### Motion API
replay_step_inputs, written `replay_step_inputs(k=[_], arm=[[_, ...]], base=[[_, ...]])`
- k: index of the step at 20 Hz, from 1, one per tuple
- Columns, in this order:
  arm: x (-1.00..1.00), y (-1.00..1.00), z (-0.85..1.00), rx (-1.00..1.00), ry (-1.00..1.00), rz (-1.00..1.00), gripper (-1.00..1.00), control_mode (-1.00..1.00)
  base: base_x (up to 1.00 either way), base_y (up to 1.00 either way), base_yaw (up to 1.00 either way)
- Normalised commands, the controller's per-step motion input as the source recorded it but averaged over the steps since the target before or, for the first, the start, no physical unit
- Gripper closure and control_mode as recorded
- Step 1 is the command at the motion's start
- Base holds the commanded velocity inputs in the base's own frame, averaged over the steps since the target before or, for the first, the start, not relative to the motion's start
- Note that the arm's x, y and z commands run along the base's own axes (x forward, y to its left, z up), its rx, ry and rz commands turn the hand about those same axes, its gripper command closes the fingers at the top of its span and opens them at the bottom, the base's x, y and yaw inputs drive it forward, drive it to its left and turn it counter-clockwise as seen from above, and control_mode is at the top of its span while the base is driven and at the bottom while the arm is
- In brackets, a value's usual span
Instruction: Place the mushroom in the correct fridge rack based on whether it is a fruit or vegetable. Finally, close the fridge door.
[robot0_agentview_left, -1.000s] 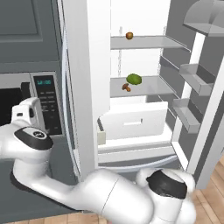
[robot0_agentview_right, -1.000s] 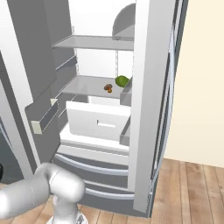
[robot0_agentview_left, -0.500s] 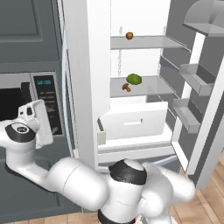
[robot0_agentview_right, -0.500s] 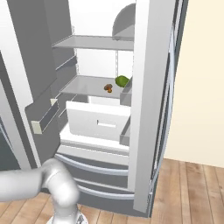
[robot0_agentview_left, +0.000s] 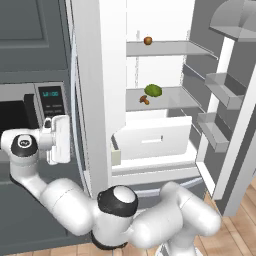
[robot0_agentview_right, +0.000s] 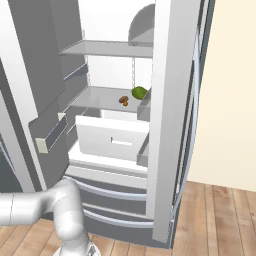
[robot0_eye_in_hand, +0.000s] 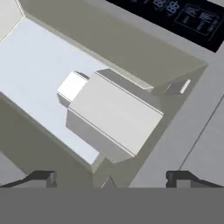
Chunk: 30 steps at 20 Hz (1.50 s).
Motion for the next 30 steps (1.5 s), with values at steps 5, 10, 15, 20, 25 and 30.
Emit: replay_step_inputs(k=[5, 10, 15, 20, 25, 30], arm=[[0.0, -1.0, -0.13, 0.0, 0.0, -0.21, -1.0, -1.0], [0.0, -1.0, -0.12, 0.0, -0.01, -0.07, -1.0, -1.0], [0.09, -1.0, -0.09, 0.02, -0.04, 0.01, -1.0, -1.0], [0.26, -0.95, 0.0, 0.08, -0.1, 0.14, -1.0, -1.0], [0.41, -0.82, 0.0, 0.11, -0.1, 0.22, -1.0, -1.0], [0.56, -0.56, 0.01, 0.13, -0.17, 0.34, -1.0, -1.0]], base=[[0.0, 0.0, 0.0], [0.0, 0.0, 0.0], [0.0, 0.0, 0.0], [0.0, 0.0, 0.0], [0.0, 0.0, 0.0], [0.0, 0.0, 0.0]])
